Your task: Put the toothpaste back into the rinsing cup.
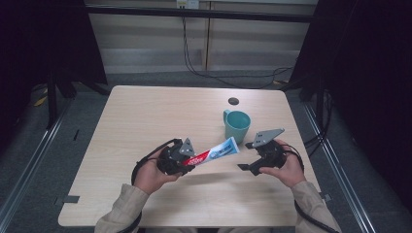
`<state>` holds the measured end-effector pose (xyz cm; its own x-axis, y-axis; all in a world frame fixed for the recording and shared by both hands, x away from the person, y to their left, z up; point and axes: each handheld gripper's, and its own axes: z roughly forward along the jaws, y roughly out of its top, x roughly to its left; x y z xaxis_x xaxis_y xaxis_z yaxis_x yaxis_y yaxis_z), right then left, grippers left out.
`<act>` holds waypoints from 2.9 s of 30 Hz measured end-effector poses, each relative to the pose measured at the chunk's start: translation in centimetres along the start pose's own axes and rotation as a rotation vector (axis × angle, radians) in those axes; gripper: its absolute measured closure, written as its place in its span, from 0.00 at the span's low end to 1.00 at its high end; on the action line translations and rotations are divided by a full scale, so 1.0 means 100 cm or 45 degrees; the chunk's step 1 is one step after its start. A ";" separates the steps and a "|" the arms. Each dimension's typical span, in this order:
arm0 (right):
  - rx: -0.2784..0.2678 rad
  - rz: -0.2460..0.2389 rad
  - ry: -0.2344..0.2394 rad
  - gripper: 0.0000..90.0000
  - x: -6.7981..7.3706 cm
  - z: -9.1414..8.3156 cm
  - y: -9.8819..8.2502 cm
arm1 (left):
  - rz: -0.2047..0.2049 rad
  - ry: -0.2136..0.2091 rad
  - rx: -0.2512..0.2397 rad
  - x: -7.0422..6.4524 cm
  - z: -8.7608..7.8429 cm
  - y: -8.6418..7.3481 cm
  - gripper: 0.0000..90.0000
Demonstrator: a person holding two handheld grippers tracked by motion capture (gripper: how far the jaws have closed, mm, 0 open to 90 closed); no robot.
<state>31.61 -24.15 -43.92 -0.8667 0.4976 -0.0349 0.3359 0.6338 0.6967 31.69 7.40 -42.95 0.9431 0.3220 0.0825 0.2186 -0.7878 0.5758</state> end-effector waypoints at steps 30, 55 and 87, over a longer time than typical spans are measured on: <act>-0.250 0.273 0.152 0.27 0.021 0.037 0.009 | -0.146 0.003 -0.083 0.003 0.012 0.011 0.80; -0.326 0.376 0.173 0.36 0.020 0.036 0.030 | -0.188 0.032 -0.106 -0.001 0.018 0.013 0.79; -0.566 0.668 0.214 0.81 -0.001 0.009 0.041 | -0.304 -0.113 -0.165 -0.008 0.035 0.017 0.29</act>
<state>33.46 -21.04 -41.70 -0.6889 0.5500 0.4721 0.5736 0.0154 0.8190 32.16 3.93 -44.85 0.8884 0.4385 -0.1361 0.4086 -0.6199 0.6699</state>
